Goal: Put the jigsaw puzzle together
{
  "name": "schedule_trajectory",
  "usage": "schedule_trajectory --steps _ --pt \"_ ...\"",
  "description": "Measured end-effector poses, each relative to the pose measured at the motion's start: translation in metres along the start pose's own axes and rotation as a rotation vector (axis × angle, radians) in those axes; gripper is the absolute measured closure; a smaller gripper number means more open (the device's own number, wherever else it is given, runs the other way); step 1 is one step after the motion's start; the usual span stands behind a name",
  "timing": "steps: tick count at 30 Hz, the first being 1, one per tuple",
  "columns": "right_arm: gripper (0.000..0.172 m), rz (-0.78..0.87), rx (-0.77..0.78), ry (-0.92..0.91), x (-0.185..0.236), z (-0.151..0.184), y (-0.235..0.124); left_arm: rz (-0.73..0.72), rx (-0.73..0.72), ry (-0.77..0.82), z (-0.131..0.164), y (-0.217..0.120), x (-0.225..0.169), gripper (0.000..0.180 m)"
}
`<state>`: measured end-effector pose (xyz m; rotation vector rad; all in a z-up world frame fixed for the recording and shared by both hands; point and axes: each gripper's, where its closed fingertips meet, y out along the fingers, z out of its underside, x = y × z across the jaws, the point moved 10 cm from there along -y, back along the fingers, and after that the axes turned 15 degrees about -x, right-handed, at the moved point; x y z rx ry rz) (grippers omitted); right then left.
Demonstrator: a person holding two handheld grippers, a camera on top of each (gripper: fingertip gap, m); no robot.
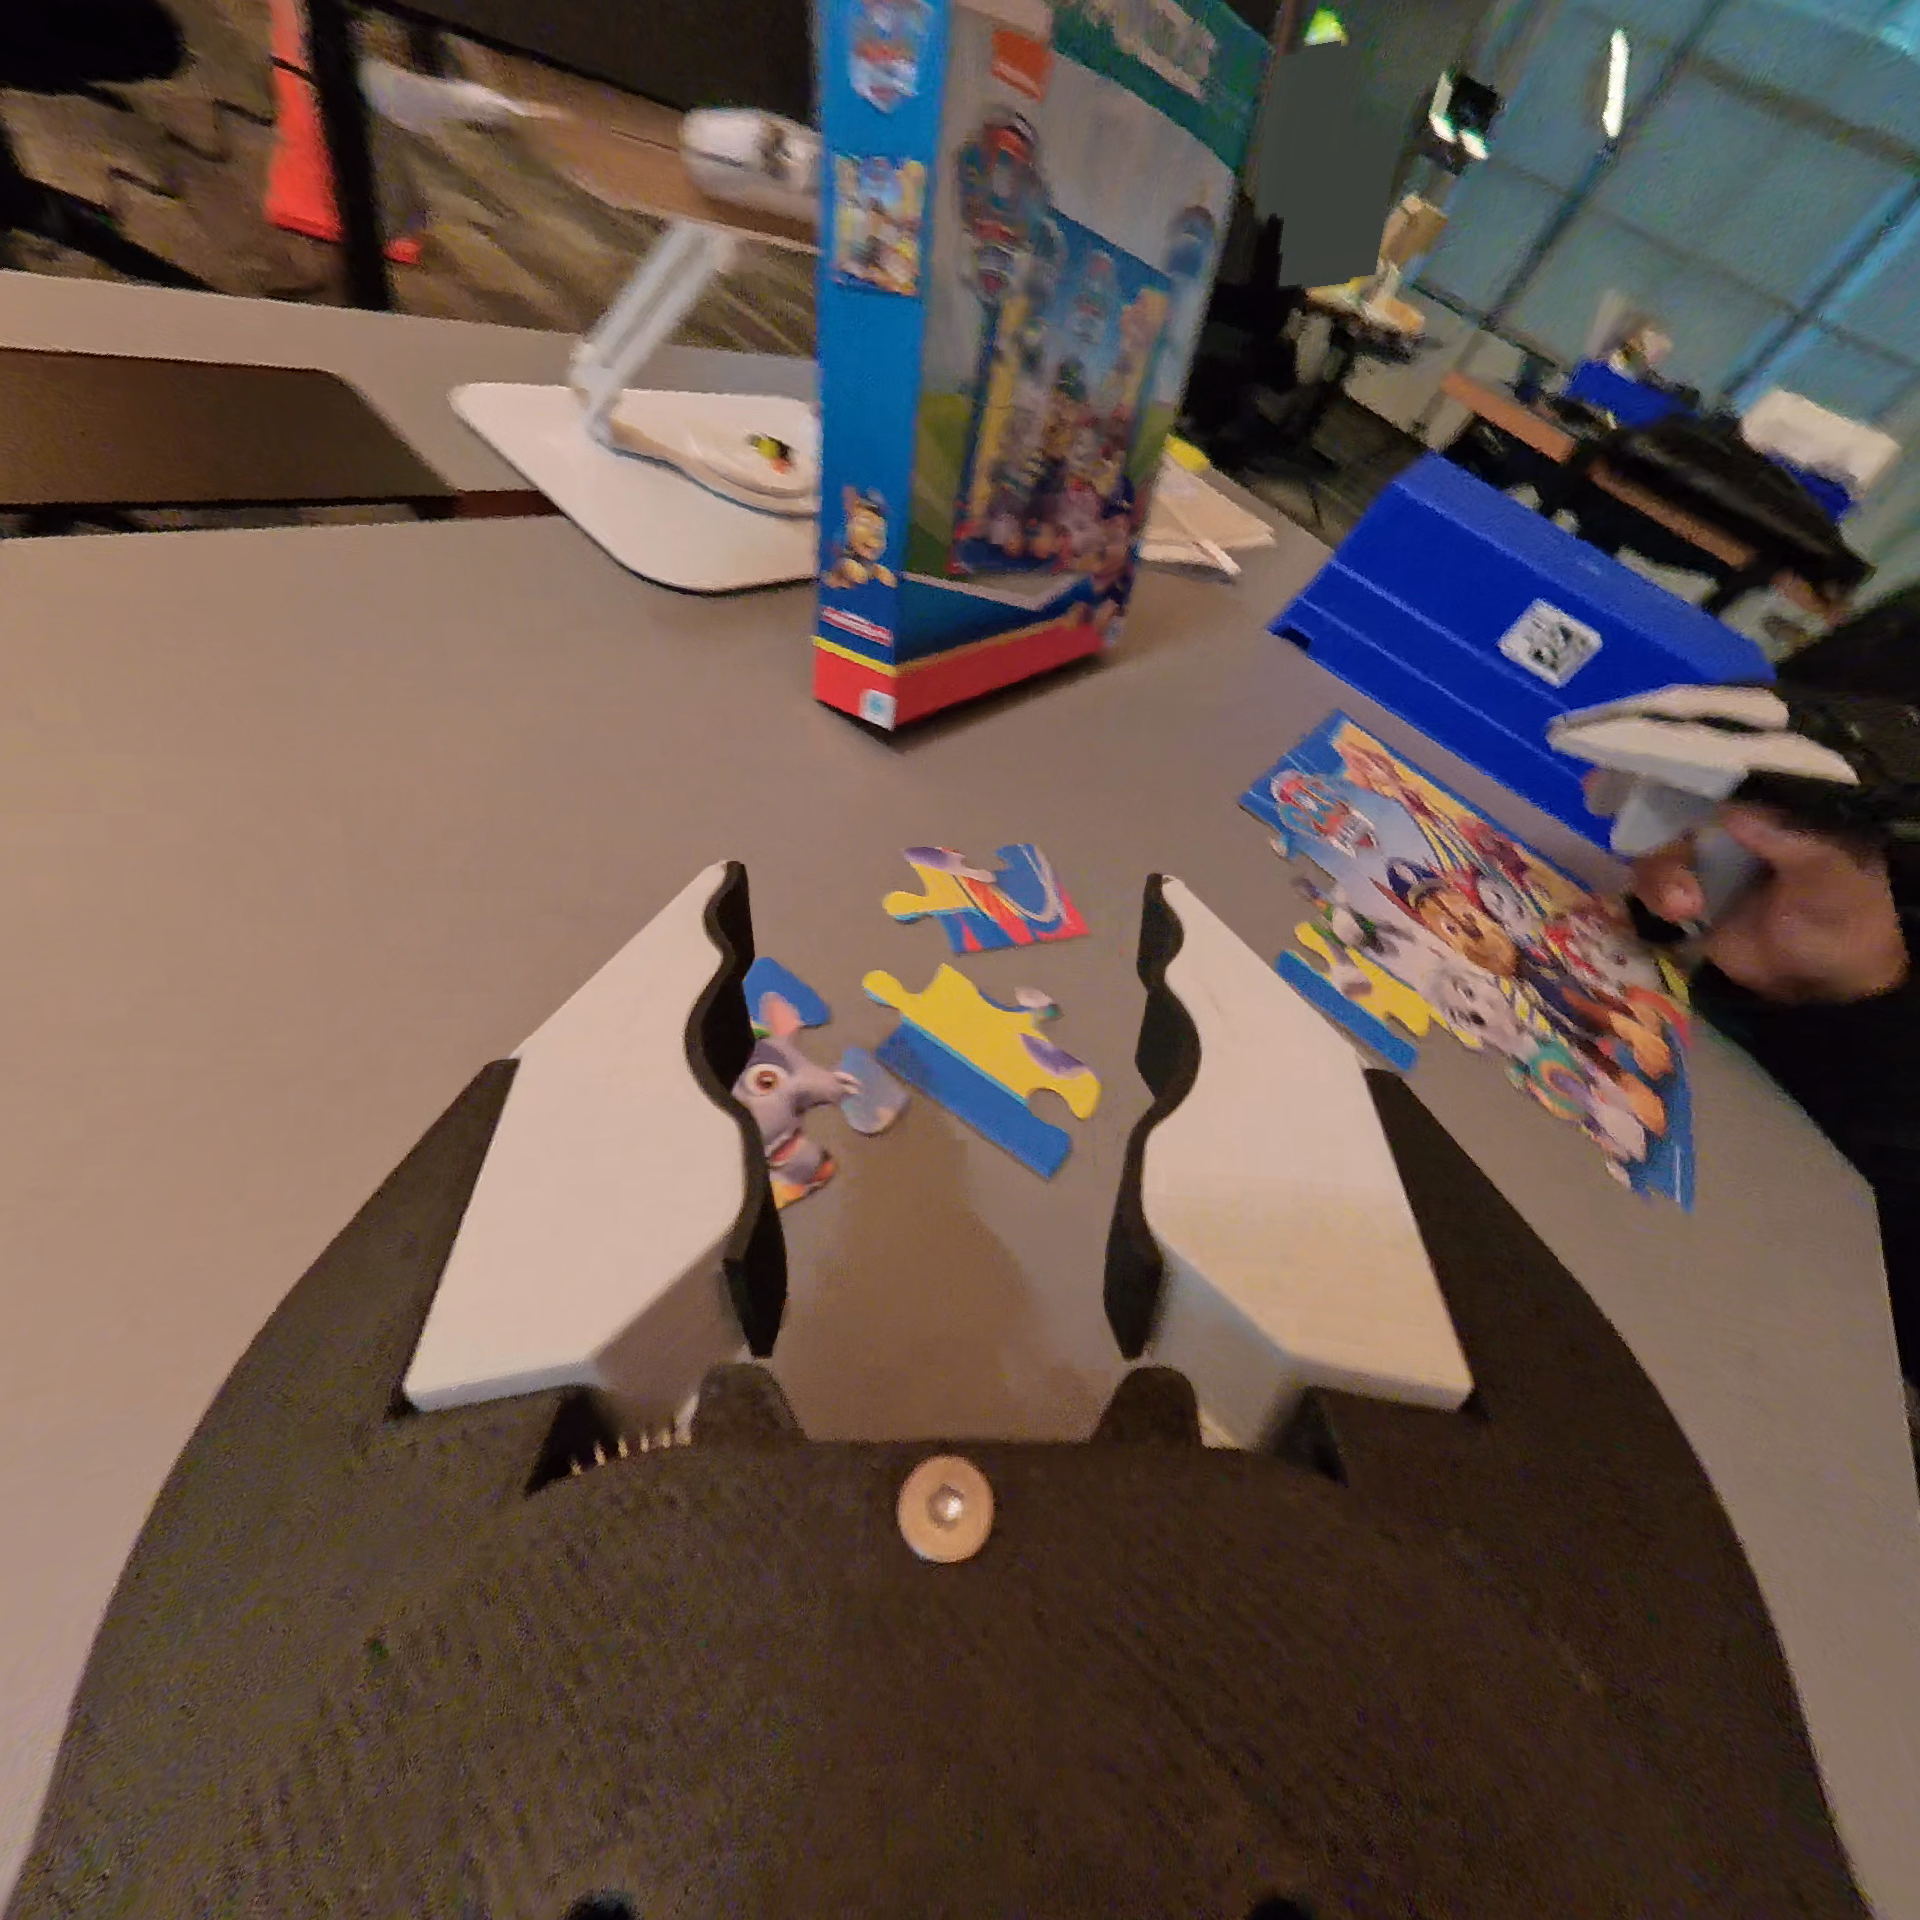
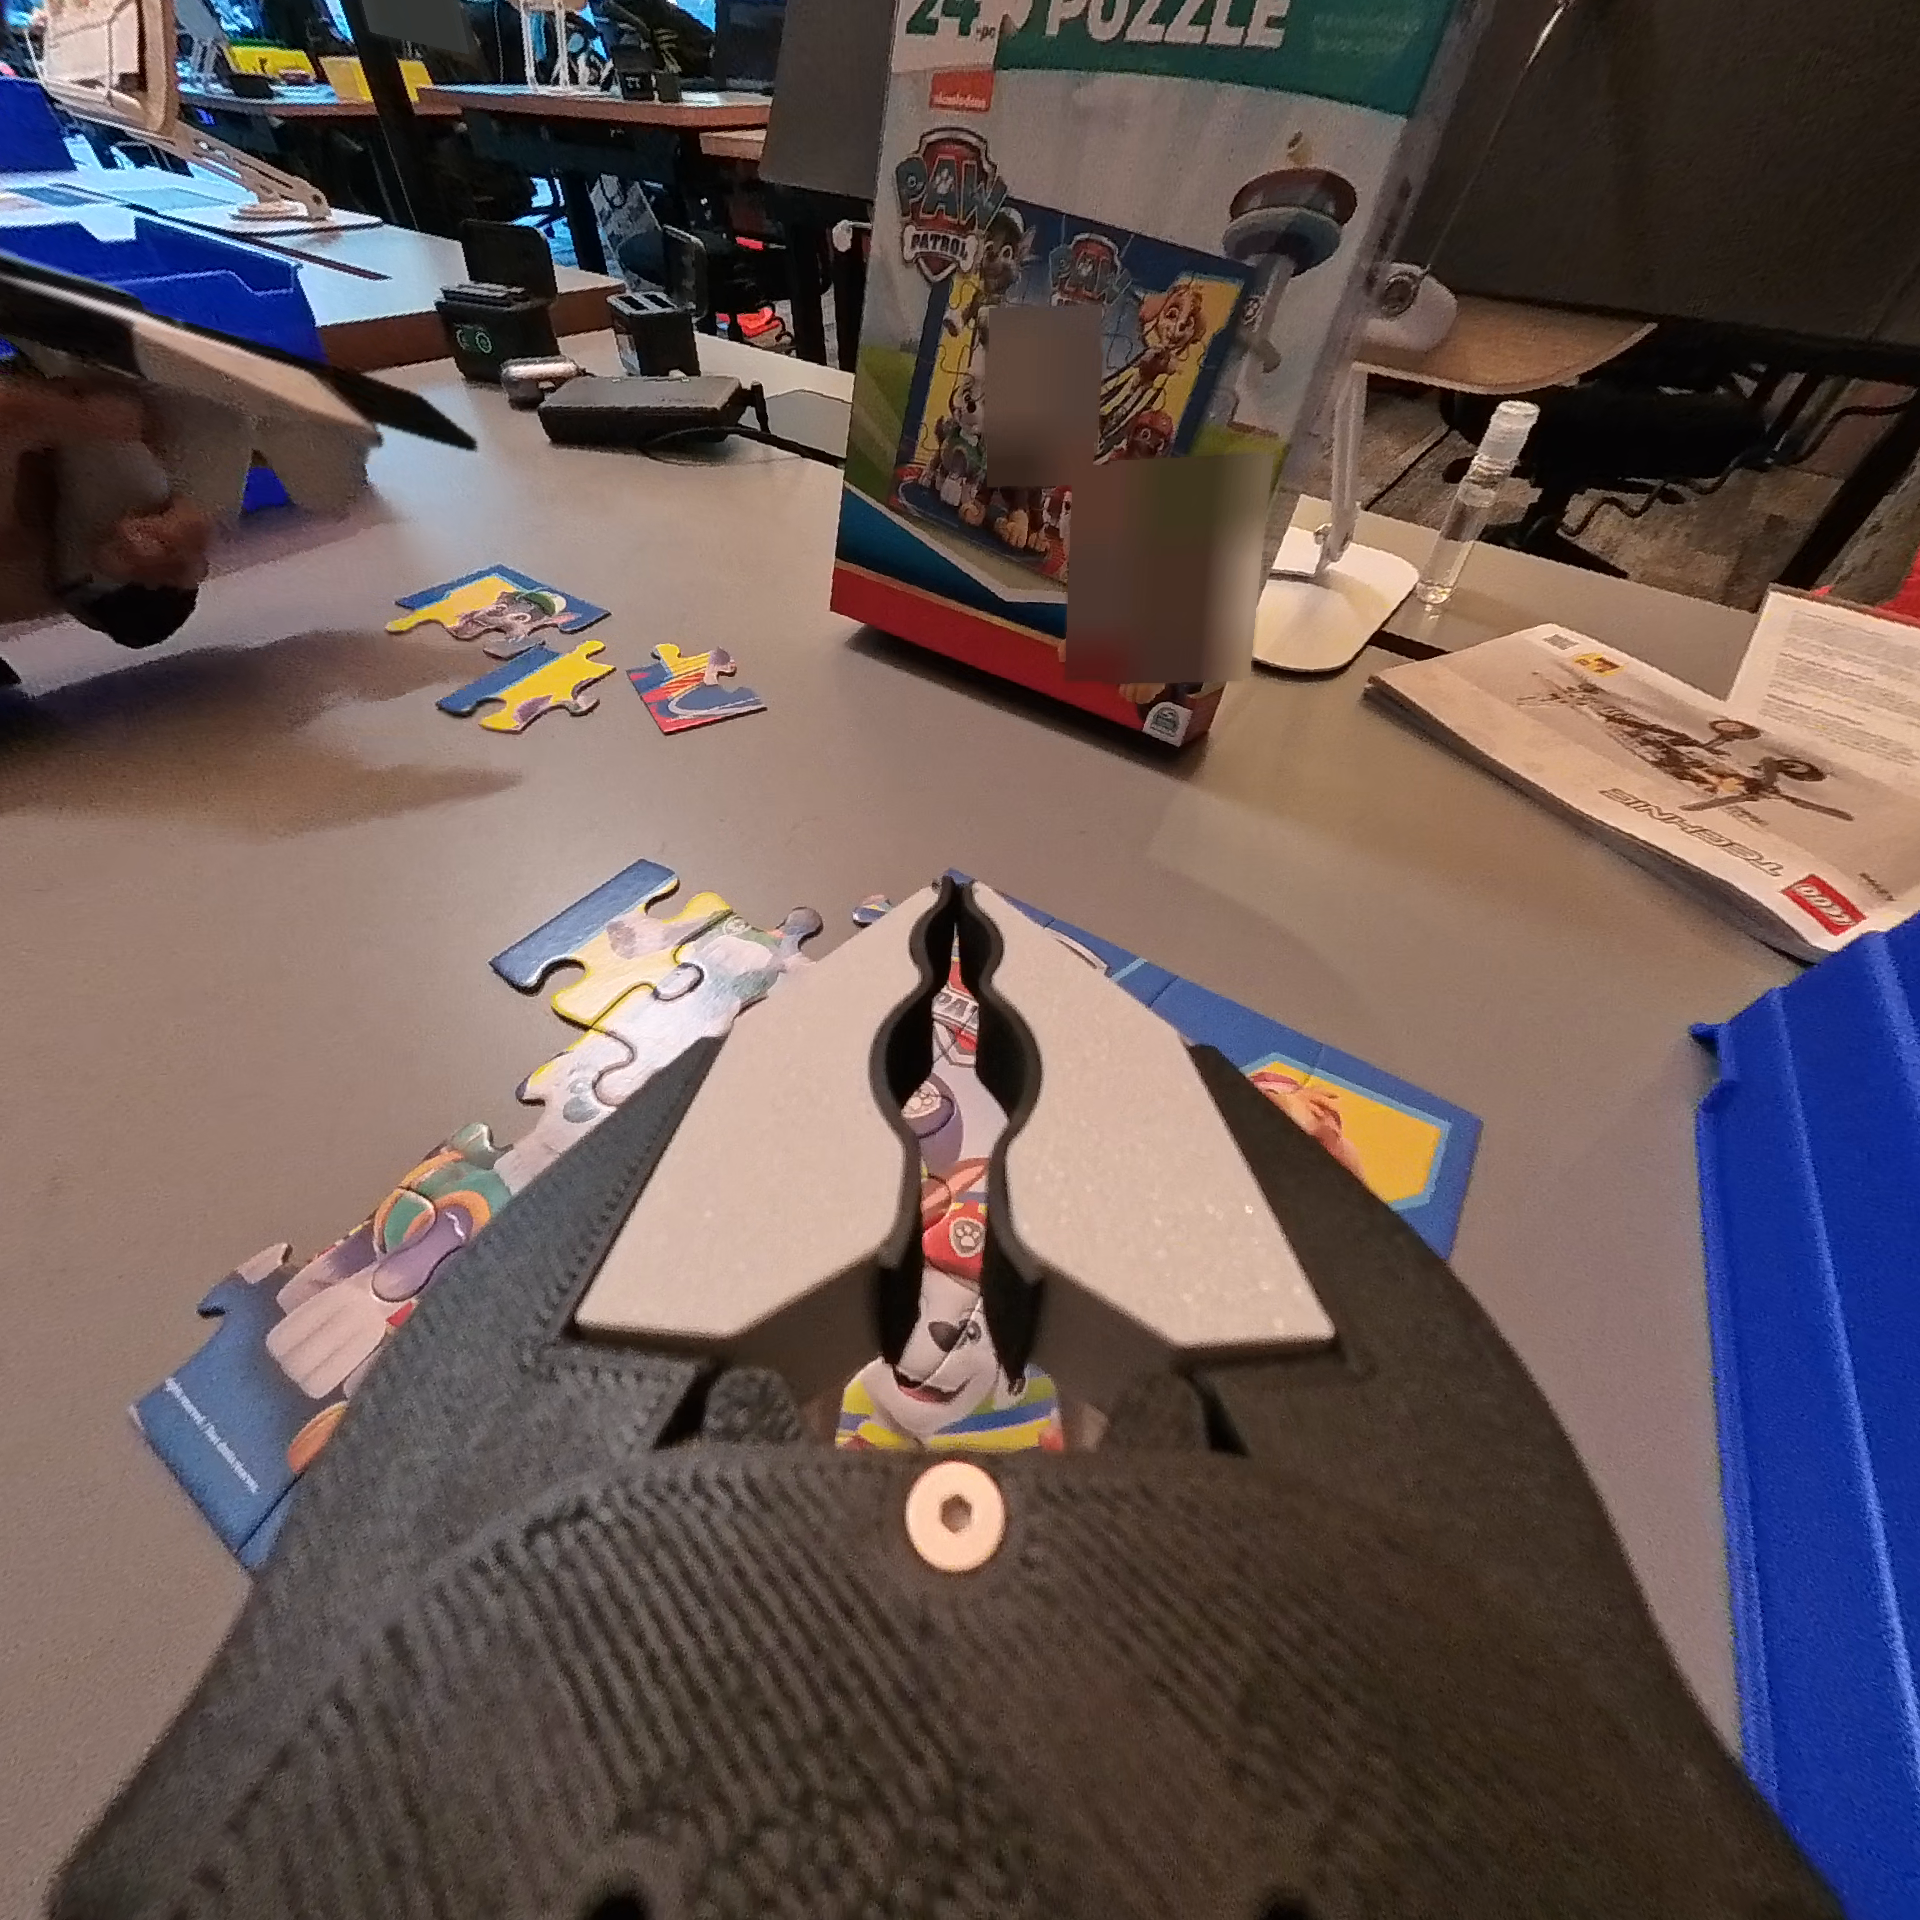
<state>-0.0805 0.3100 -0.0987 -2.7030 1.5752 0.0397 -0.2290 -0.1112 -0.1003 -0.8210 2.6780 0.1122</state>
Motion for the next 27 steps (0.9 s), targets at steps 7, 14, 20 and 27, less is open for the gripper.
schedule_trajectory --steps 7,14,20,27 --pt "0.172 -0.002 0.007 -0.009 0.002 0.001 0.001 0.019 0.274 0.234 0.033 0.029 -0.026 0.104" --pt "0.172 -0.005 0.007 -0.023 0.004 0.0 0.003 0.06 0.36 0.254 0.039 0.041 -0.027 0.096" --pt "0.172 -0.006 0.001 -0.032 0.005 -0.001 0.003 0.12 0.463 0.237 0.045 0.052 -0.025 0.094" --pt "0.172 -0.012 -0.012 -0.016 0.004 -0.002 0.002 0.067 0.513 0.32 0.051 0.056 -0.028 0.105"
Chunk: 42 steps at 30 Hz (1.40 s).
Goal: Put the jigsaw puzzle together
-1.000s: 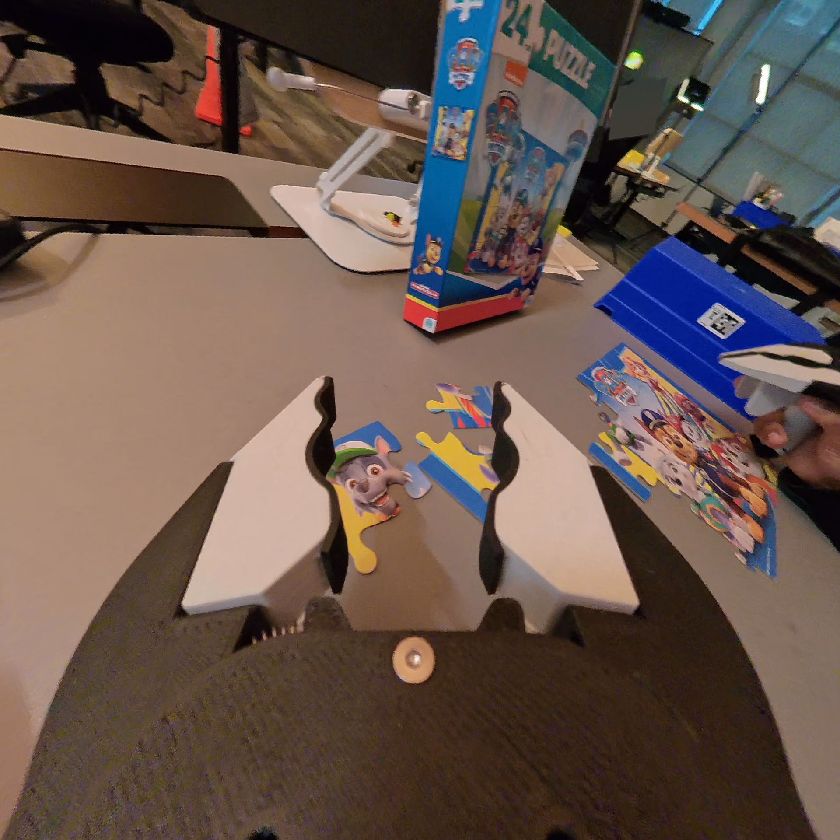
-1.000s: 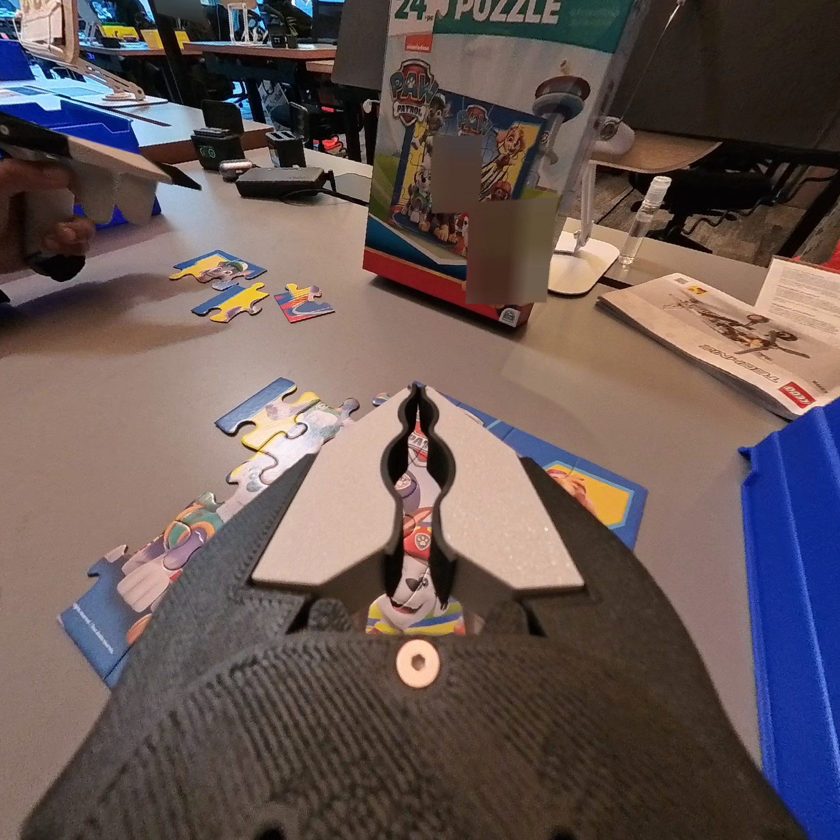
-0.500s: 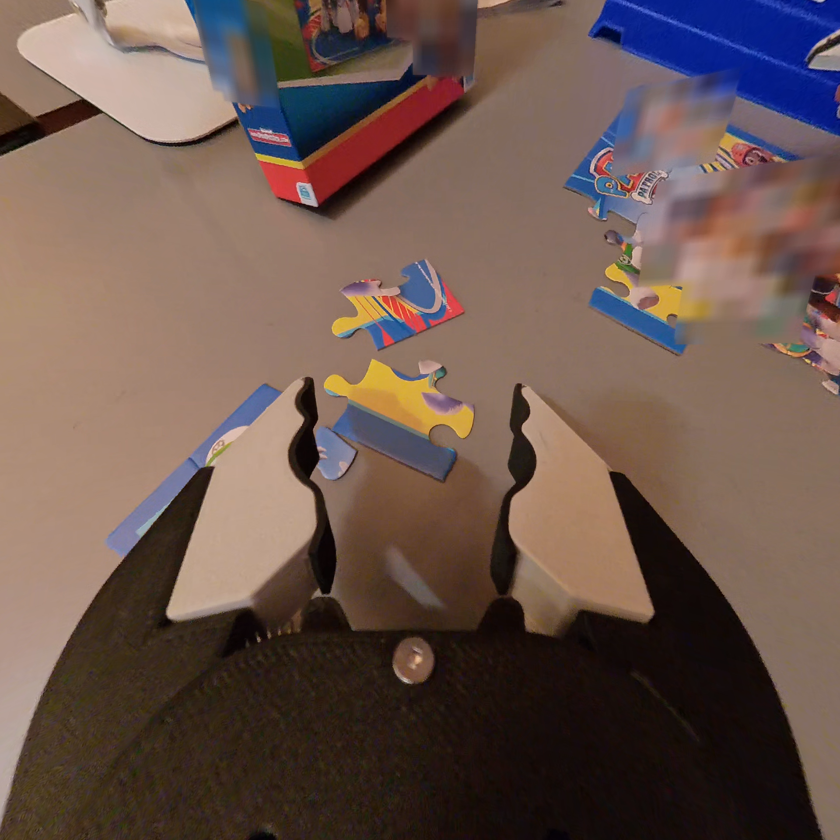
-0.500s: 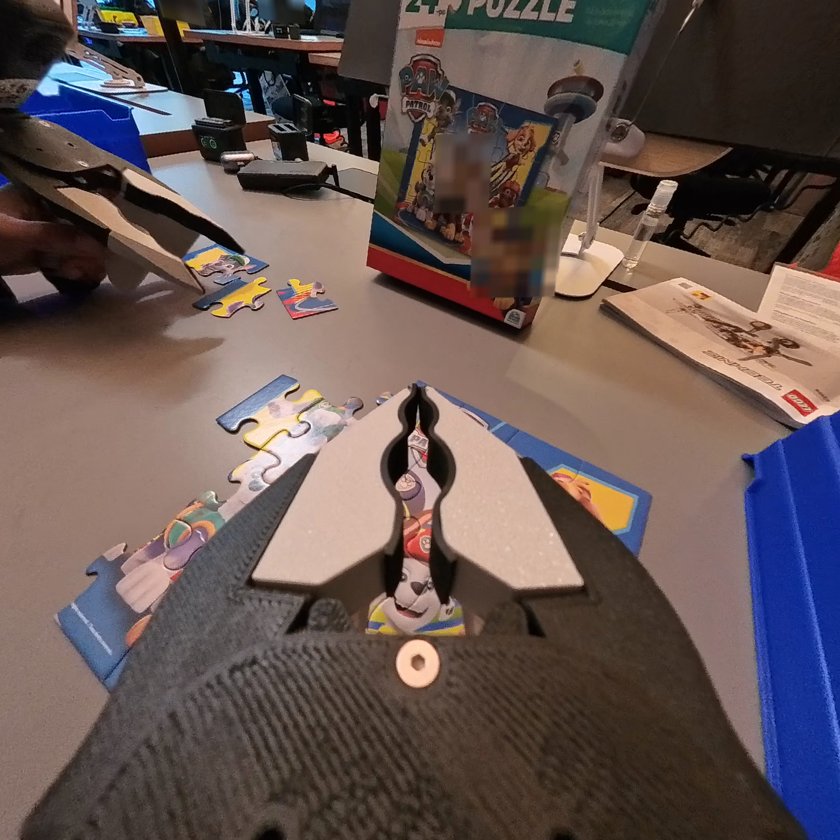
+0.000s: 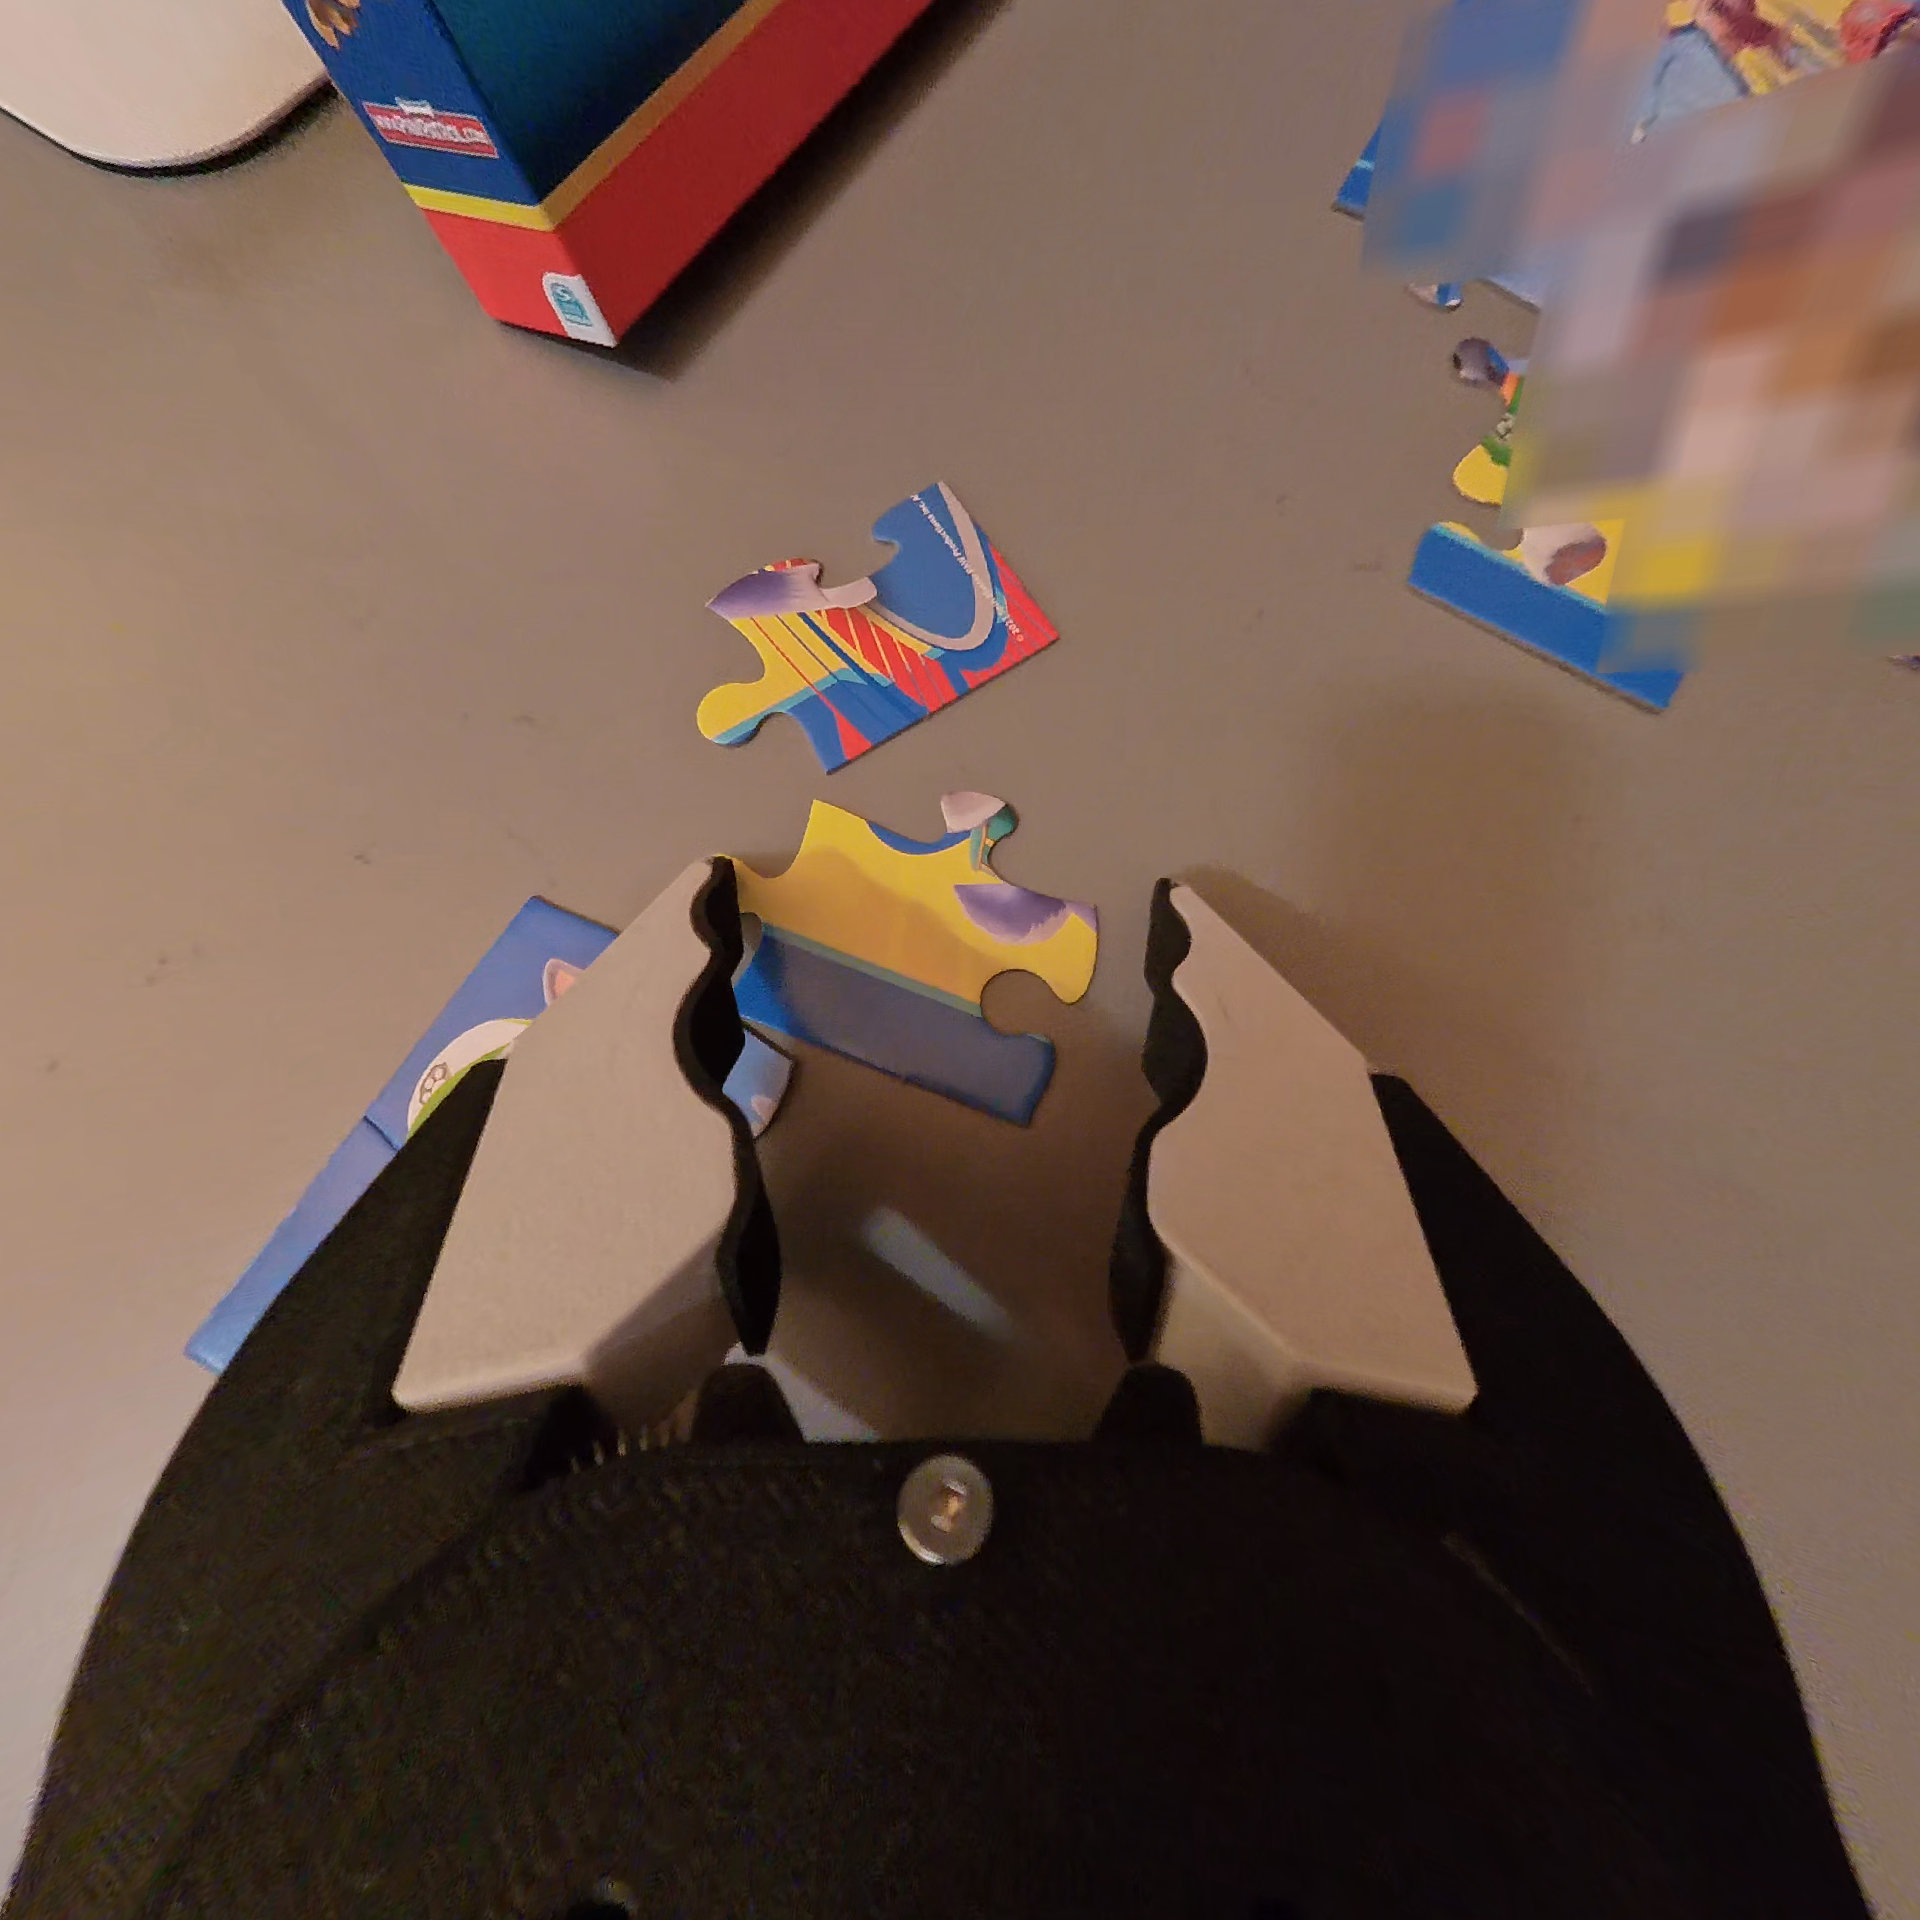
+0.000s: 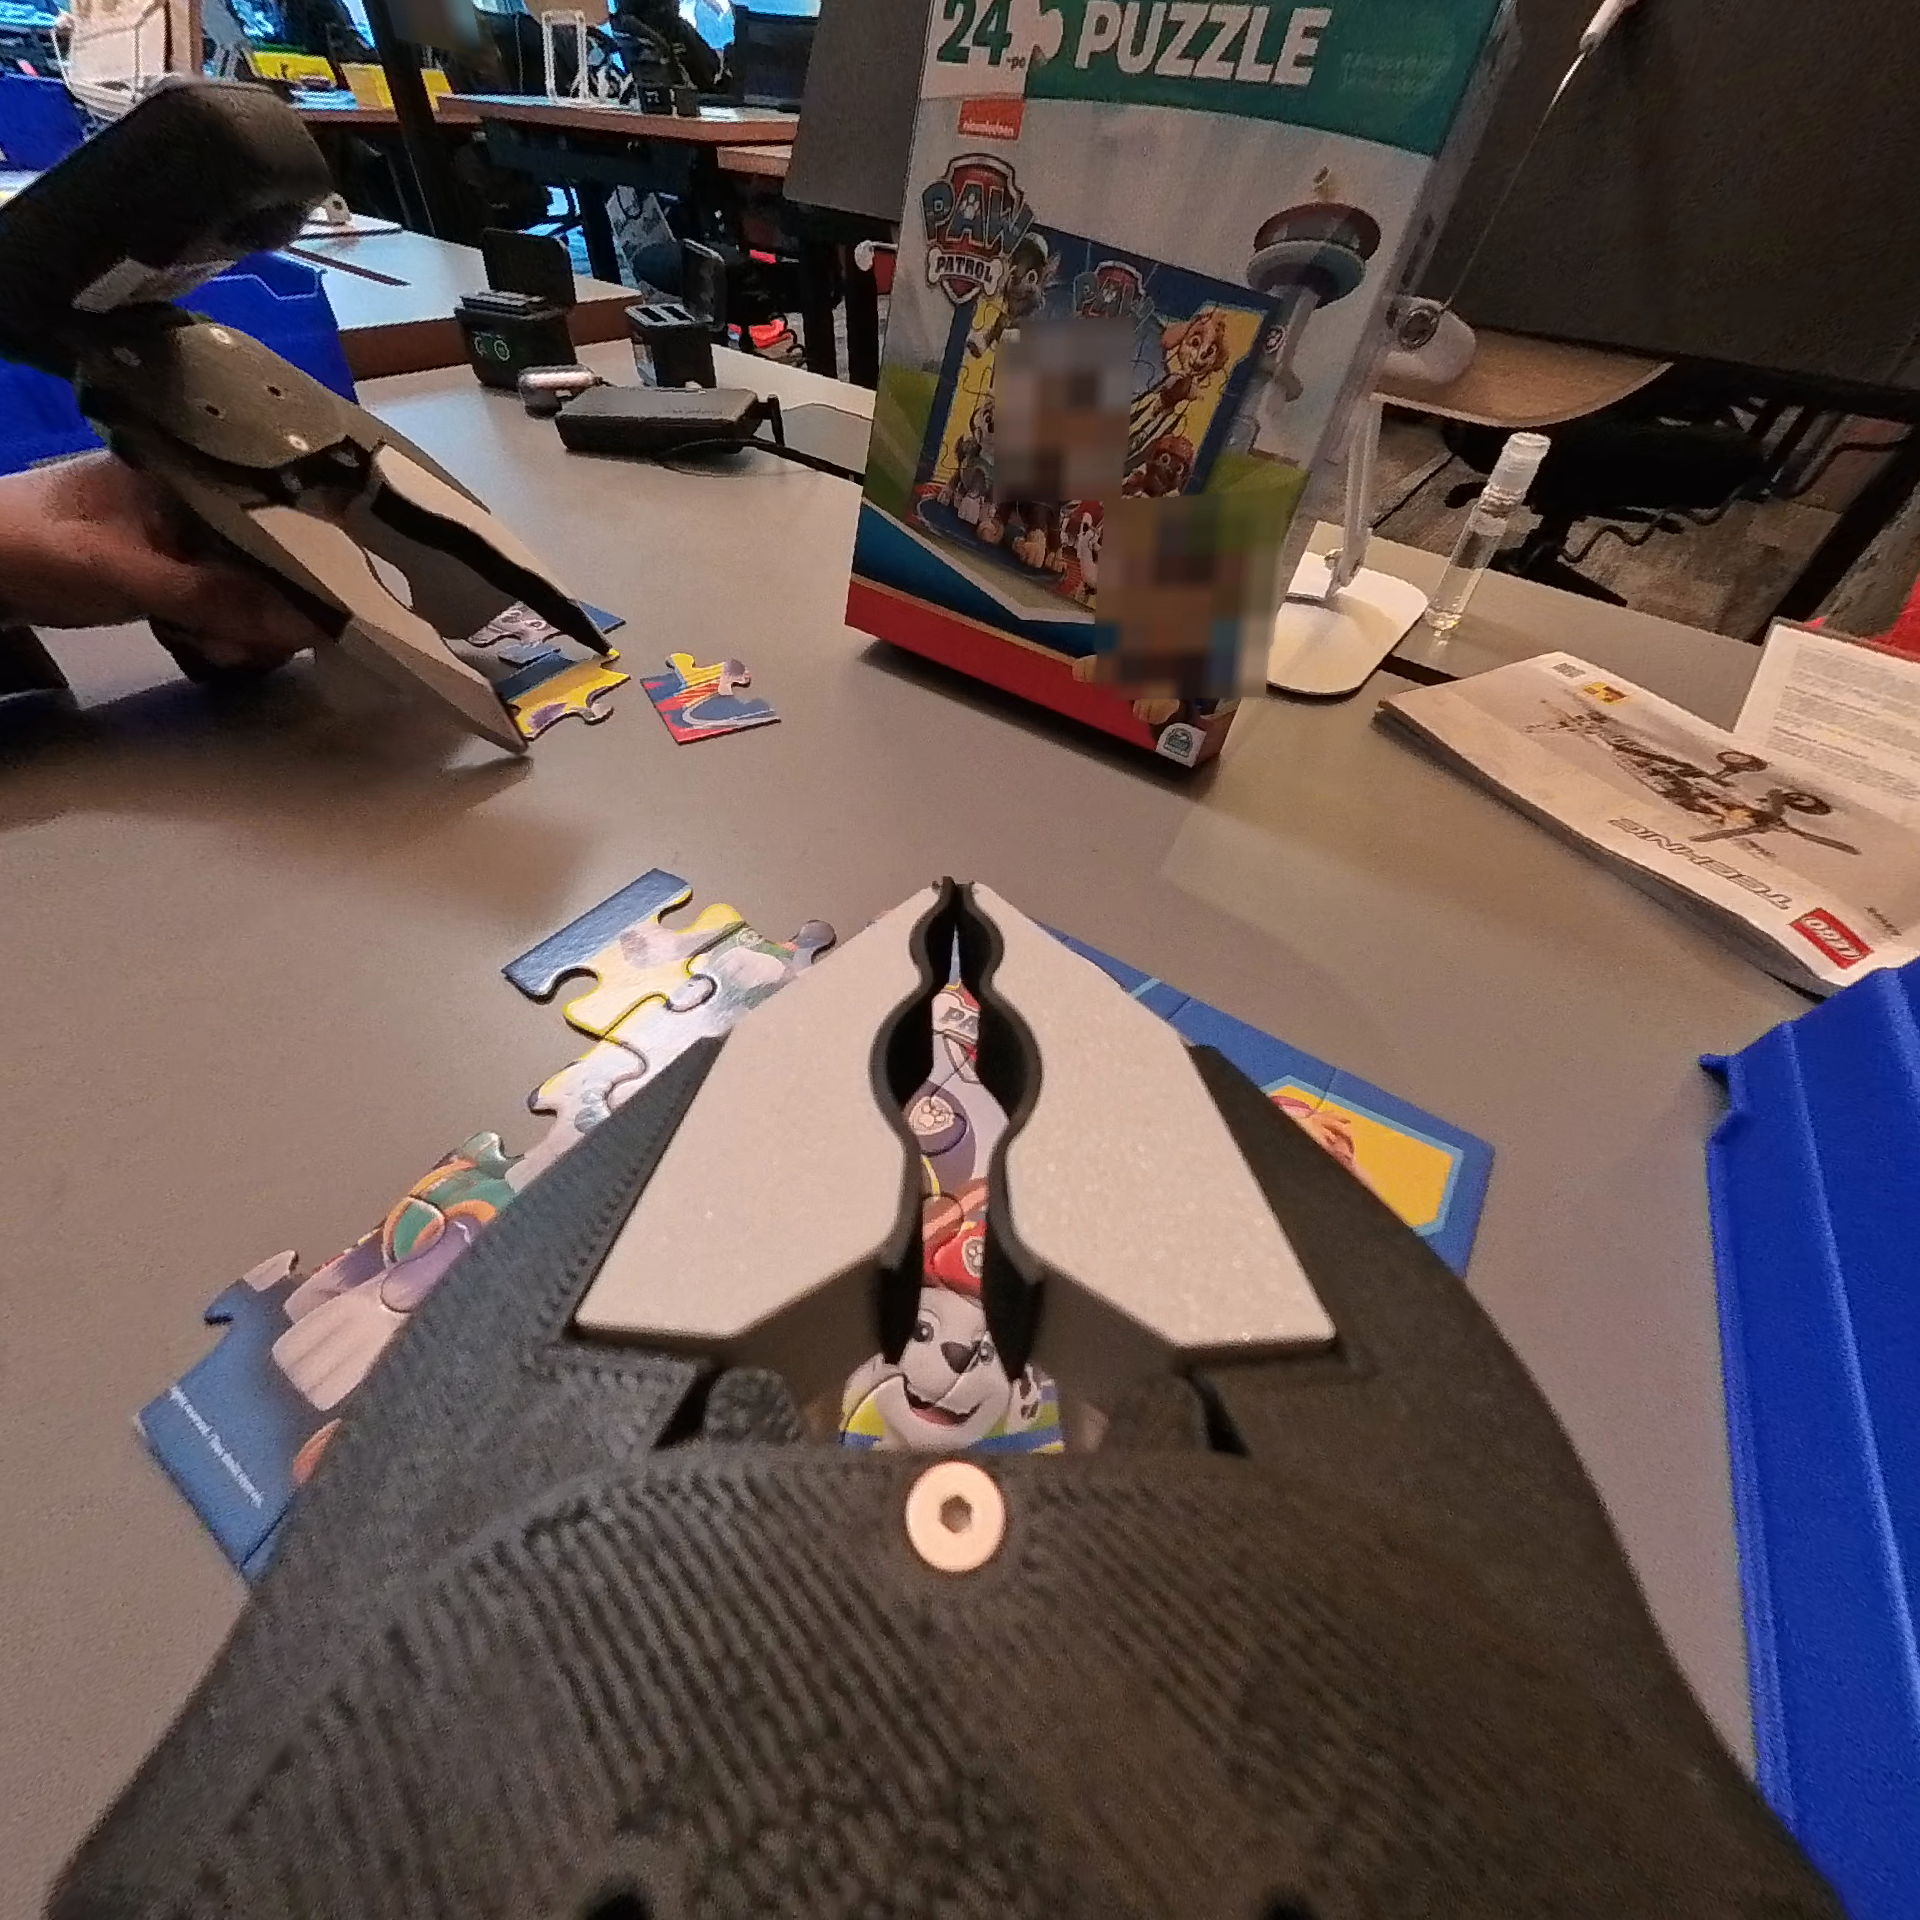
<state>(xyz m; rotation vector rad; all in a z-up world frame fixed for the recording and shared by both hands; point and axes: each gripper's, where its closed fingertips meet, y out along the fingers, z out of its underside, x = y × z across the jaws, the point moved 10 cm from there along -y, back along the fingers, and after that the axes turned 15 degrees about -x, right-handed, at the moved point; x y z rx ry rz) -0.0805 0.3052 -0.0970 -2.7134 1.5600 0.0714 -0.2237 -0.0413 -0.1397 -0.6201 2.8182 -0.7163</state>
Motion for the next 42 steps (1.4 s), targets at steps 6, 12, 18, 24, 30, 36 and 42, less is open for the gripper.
schedule_trajectory --steps 6,12,18,24,30,36,42 --pt "0.172 -0.002 0.005 -0.003 0.001 0.001 0.0 -0.013 0.008 0.062 0.003 -0.003 -0.012 0.124" --pt "0.172 -0.006 0.01 -0.007 0.003 0.001 0.002 0.011 0.007 0.086 0.004 -0.003 -0.029 0.135" --pt "0.172 -0.006 0.012 -0.007 0.003 0.002 0.001 0.159 0.037 0.098 0.0 0.006 -0.063 0.133" --pt "0.172 -0.013 0.01 0.0 0.003 0.002 0.001 0.129 -0.081 0.071 -0.011 -0.005 -0.052 0.124" --pt "0.172 -0.02 0.022 -0.01 0.006 0.003 0.003 -0.019 -0.089 -0.009 -0.002 -0.021 -0.017 0.116" --pt "0.172 -0.023 0.025 -0.01 0.006 0.003 0.003 -0.019 0.011 0.031 0.006 -0.01 -0.022 0.113" --pt "0.172 -0.026 0.03 -0.014 0.007 0.003 0.004 0.016 0.056 0.017 0.003 -0.01 -0.031 0.112"
